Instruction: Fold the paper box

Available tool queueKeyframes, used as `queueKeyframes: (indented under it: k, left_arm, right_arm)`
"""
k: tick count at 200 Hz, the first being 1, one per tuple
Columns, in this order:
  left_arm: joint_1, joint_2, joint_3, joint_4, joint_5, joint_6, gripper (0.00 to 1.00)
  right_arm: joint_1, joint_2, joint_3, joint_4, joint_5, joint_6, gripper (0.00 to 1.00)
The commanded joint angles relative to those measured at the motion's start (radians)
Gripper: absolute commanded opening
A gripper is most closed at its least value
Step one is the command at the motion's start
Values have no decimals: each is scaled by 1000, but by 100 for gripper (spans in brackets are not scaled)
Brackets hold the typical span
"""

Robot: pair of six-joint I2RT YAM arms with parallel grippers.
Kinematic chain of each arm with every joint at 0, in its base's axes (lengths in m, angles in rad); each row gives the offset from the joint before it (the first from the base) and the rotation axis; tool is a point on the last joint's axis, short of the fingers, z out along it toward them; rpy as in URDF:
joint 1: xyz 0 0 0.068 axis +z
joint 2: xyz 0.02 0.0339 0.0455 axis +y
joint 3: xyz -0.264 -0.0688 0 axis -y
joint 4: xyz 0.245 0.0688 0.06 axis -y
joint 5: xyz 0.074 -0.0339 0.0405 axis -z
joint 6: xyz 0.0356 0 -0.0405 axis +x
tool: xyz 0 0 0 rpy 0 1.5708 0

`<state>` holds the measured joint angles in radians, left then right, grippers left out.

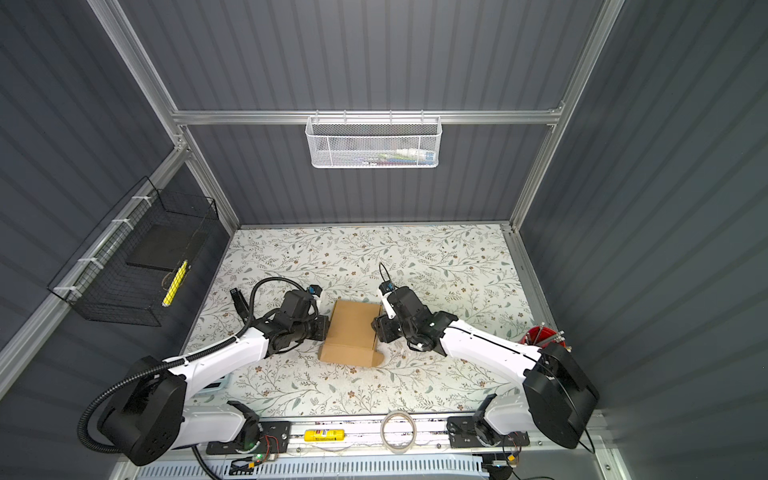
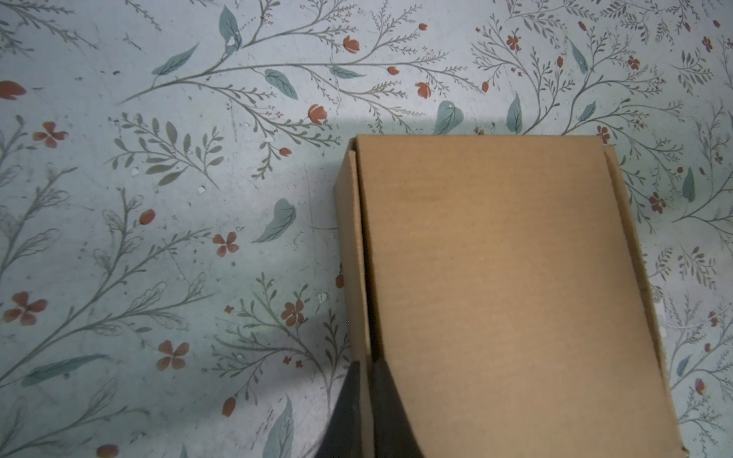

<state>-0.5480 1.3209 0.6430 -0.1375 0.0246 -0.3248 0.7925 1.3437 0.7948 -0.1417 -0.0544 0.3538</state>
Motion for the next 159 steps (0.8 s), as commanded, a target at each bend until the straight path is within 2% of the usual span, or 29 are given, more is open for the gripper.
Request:
queueKeyframes:
  k: [1, 65, 117, 159]
  left_arm:
    - [9, 9, -24, -1, 18, -8, 13]
    - [11, 29, -25, 7, 21, -7, 18]
    - [11, 31, -33, 25, 21, -16, 9]
    - [13, 17, -49, 36, 16, -26, 4]
  right_arm:
    - [-3, -15, -22, 19, -11, 62, 62]
    - [-3, -26, -57, 51, -5, 110, 63]
    - [-3, -26, -64, 57, -5, 122, 63]
    - [-3, -33, -77, 65, 5, 209, 67]
